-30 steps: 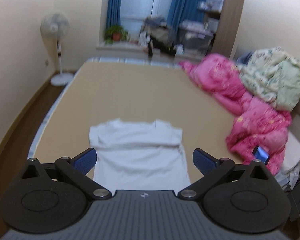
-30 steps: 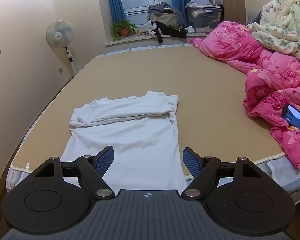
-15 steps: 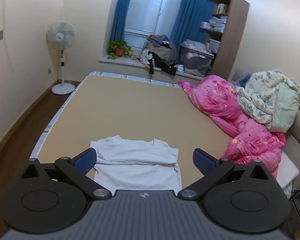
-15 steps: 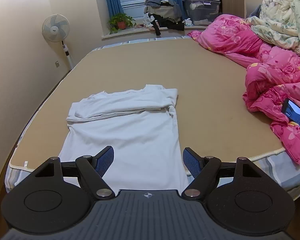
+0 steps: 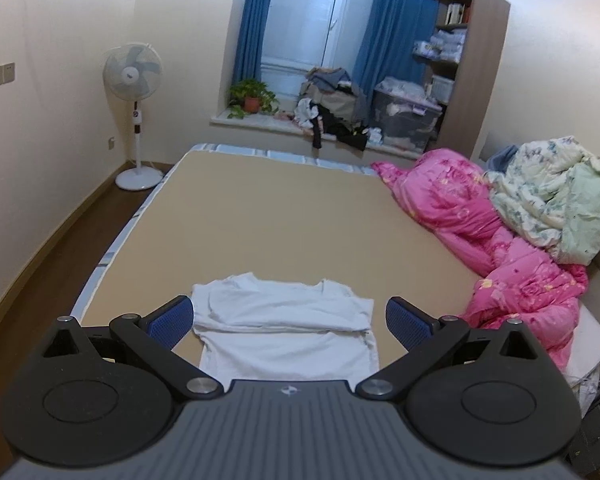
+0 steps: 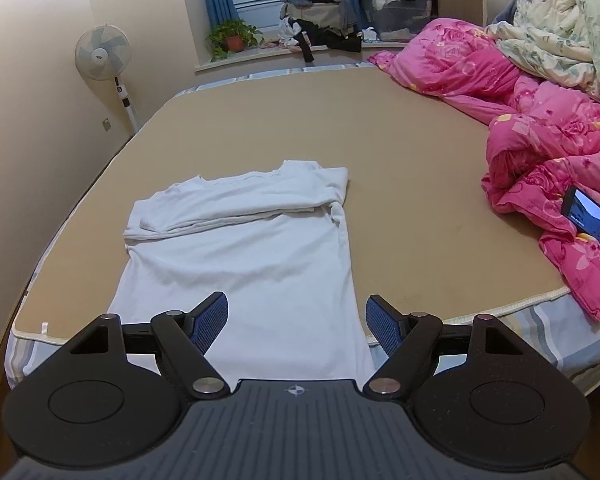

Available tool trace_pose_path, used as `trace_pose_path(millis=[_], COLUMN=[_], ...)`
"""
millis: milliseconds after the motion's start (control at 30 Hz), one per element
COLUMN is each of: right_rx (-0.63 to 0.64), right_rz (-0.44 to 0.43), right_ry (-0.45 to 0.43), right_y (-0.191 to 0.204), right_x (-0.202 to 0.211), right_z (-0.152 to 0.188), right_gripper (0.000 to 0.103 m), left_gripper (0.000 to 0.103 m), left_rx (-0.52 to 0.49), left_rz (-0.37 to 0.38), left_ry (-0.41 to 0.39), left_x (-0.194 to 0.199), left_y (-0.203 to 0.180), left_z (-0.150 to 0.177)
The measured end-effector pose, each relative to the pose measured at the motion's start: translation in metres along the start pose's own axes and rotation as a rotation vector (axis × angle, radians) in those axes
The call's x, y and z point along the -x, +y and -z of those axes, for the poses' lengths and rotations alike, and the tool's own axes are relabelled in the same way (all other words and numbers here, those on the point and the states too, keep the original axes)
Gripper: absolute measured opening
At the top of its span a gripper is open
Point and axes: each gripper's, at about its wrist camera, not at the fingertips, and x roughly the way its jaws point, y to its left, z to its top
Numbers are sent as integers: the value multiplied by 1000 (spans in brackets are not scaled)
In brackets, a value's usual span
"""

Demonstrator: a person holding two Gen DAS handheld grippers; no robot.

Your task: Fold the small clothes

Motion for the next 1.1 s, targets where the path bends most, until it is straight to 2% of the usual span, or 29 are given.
trace_pose_path(millis=[100,200,267,433,500,533,700,800,933,1100], right_rx=[-12,-47,-67,-60,-61,-70,-145,-177,-182,-127], right_rz=[-2,-26,-45,-23,-25,-24,-18,-16,-13,-53], right_ry=[16,48,78,145,200,221,315,365,452,450], right_y=[-5,-15,-24,-45,-55,-60,-85,-95,-96,-82], right_x=[-9,-23,-38,-90,-122,-135,-199,-221,-236,-228], right_z=[0,4,8,22,30,33,47,51,64,81], right_gripper=[78,79,81,83,84,84,84,84,84,85], left_gripper=[103,103,103,103,102,102,99,99,102,103], left_rx=[3,13,-8,-100,-133,-126,-83,-102,-109,-123], left_rz=[-26,-59,-71,-144,-172,-197,-217,-208,-192,-145], left_ry=[50,110,139,222,294,342,564,633,620,650], left_x=[-28,-74,-113,-229,-281,-304,-401,-426,-425,-416], left_y=[11,36,53,95,113,123,164,171,173,160], left_z=[4,21,39,109,141,156,224,251,262,271])
